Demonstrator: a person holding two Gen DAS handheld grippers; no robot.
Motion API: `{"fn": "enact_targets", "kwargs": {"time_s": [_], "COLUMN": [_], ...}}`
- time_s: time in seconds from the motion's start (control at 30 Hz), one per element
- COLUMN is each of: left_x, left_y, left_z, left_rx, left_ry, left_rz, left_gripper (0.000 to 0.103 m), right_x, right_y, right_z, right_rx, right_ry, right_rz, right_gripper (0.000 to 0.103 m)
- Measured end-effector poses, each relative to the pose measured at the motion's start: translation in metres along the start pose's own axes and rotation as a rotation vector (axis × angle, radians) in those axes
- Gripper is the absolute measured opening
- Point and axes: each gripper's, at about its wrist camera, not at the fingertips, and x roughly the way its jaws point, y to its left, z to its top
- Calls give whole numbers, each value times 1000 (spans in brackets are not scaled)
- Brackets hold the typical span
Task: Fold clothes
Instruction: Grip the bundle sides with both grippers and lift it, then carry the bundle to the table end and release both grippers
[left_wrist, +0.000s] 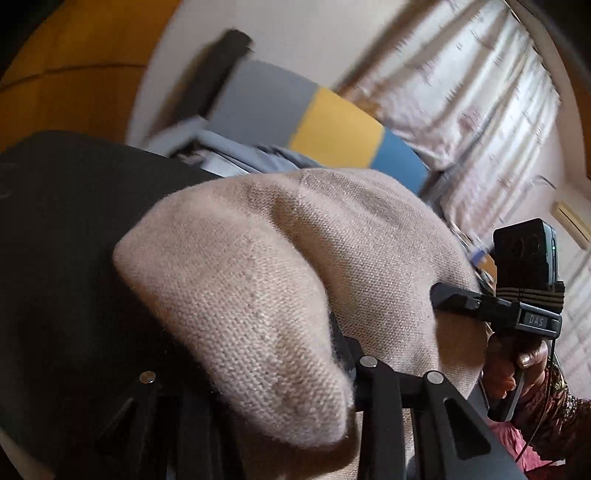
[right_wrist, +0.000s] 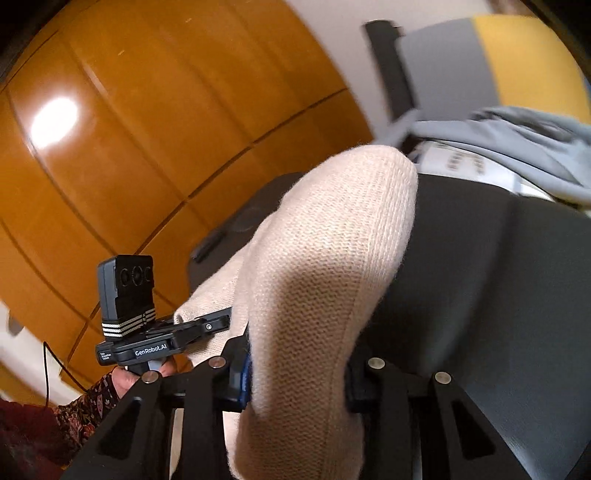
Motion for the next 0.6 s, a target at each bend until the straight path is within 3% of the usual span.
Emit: {"fn": "enact_targets", "kwargs": {"time_s": [0.3, 0.43, 0.6], "left_x": [-61, -67, -73], "left_y": [113, 162, 217], "left_z": [24, 28, 33], "left_rx": [-125, -170, -255], "left_ry": [-155, -184, -221], "left_rz": [251, 370, 467], "left_gripper": [33, 33, 33], "right_x": [141, 207, 284], "right_y": [67, 86, 101], "right_z": [61, 79, 92], "right_rx": [-112, -155, -167], "right_ry": [84, 128, 190], "right_rz": [129, 141, 128], "right_gripper": [36, 36, 36]}}
